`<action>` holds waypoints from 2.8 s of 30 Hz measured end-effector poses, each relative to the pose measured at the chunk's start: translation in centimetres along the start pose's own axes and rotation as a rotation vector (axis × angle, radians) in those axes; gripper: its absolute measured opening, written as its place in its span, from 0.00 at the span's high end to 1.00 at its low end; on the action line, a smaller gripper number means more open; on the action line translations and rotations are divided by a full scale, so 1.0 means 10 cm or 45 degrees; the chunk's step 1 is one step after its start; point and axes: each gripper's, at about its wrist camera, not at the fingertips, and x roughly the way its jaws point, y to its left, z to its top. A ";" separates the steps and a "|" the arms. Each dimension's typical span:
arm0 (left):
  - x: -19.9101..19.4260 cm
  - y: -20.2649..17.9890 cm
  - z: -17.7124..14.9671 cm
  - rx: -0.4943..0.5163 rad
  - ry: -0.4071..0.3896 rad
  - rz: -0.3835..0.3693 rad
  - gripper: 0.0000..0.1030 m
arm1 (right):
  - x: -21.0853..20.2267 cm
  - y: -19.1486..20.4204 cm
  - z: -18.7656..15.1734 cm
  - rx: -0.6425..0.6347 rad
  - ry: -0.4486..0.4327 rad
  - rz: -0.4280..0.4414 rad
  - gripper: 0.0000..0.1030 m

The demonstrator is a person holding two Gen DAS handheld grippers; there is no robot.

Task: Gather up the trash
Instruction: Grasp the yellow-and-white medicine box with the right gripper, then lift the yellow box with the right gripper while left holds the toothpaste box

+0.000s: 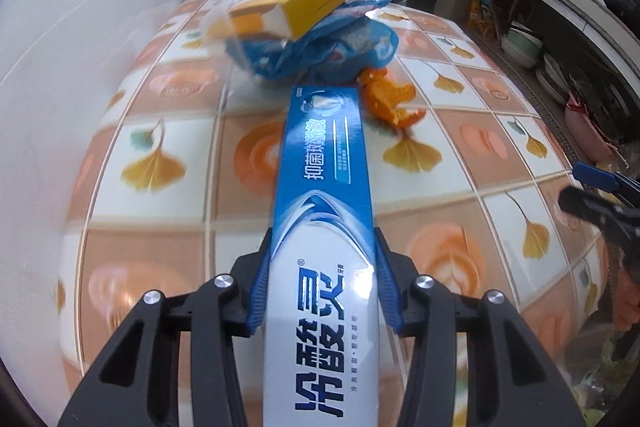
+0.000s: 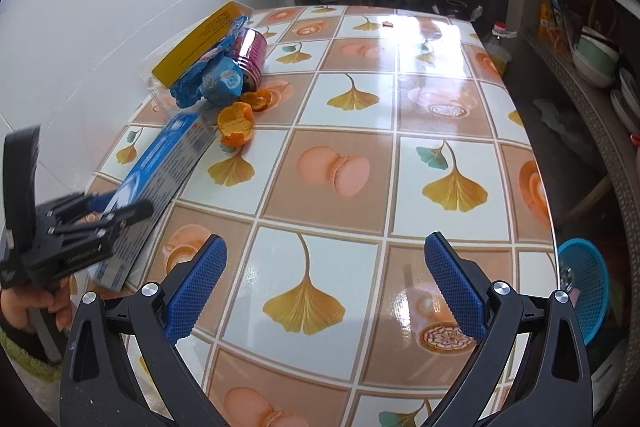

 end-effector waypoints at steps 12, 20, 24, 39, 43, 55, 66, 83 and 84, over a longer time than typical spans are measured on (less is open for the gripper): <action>-0.33 0.07 -0.27 -0.124 0.037 -0.112 0.43 | -0.02 0.09 0.08 -0.029 0.000 0.059 0.08; -0.13 0.00 -0.09 -0.065 0.046 -0.131 0.40 | -0.09 0.17 0.64 0.019 0.008 0.241 0.08; -0.05 -0.02 -0.12 -0.067 0.046 -0.143 0.40 | 0.03 0.28 1.12 0.104 0.085 0.406 0.08; -0.07 0.18 -0.24 -0.184 -0.027 -0.215 0.52 | 0.81 0.79 2.10 0.407 0.329 0.566 0.11; -0.08 0.22 -0.26 -0.201 -0.037 -0.236 0.52 | 1.02 0.82 2.06 0.454 0.391 0.545 0.17; -0.11 0.26 -0.27 -0.219 -0.044 -0.272 0.52 | 1.40 0.74 2.15 0.587 0.436 0.448 0.34; -0.11 0.27 -0.28 -0.220 -0.047 -0.280 0.52 | 1.37 0.63 2.11 0.617 0.410 0.483 0.64; -0.10 0.24 -0.26 -0.214 -0.036 -0.238 0.52 | 0.85 0.42 2.10 0.591 0.331 0.680 0.72; -0.10 0.24 -0.26 -0.215 -0.036 -0.237 0.52 | 0.82 0.39 2.09 0.590 0.327 0.697 0.72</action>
